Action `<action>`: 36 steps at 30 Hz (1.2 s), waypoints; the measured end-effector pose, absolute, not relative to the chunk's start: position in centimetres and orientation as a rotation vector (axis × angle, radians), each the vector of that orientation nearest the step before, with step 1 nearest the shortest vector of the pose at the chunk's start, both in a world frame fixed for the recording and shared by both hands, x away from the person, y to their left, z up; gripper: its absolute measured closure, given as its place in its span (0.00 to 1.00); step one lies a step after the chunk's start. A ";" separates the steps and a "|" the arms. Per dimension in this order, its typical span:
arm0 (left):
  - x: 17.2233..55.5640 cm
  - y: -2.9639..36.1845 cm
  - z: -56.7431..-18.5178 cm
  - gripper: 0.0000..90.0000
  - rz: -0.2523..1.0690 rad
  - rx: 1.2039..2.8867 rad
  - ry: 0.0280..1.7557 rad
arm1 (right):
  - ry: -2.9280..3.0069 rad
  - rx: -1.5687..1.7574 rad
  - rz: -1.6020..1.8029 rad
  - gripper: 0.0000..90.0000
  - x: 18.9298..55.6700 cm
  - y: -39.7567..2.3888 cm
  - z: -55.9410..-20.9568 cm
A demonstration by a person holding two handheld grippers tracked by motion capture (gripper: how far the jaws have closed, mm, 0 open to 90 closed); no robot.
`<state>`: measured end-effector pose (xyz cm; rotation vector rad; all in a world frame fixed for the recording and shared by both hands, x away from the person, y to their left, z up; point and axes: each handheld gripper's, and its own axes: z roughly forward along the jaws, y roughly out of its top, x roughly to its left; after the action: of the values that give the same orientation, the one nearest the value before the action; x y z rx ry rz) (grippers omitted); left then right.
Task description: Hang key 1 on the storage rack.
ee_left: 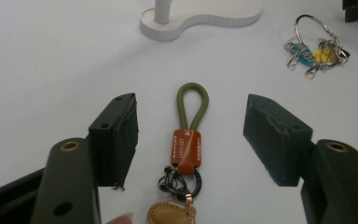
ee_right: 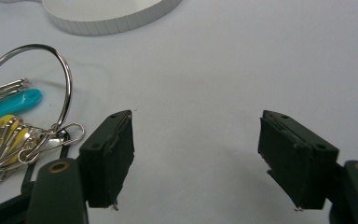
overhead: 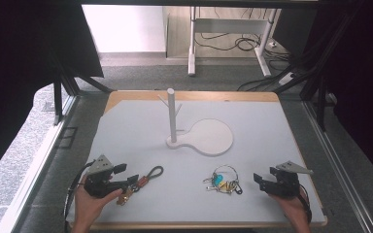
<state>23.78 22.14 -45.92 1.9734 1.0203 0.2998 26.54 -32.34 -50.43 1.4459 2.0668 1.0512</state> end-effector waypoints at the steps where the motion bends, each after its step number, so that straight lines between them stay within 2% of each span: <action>1: 23.8 22.1 -46.0 0.40 0.306 1.984 1.024 | 2.074 1.442 1.055 0.32 26.6 -32.4 -50.3; 17: 22.6 22.4 -45.8 0.43 0.346 2.029 1.040 | 2.107 1.401 1.085 0.39 27.4 -32.1 -50.5; 28: 23.0 22.8 -44.0 0.47 0.288 2.043 1.015 | 2.209 1.334 1.080 0.46 27.7 -32.2 -50.5; 35: 24.0 22.0 -43.3 0.47 0.201 2.163 1.018 | 2.223 1.327 1.060 0.46 28.0 -32.1 -50.9; 36: 24.2 21.6 -43.0 0.48 0.185 2.220 1.012 | 2.217 1.325 1.067 0.46 27.8 -32.3 -50.8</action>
<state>24.19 21.56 -42.99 2.2198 1.0118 0.1849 27.75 -32.30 -50.82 1.3254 2.2173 1.0666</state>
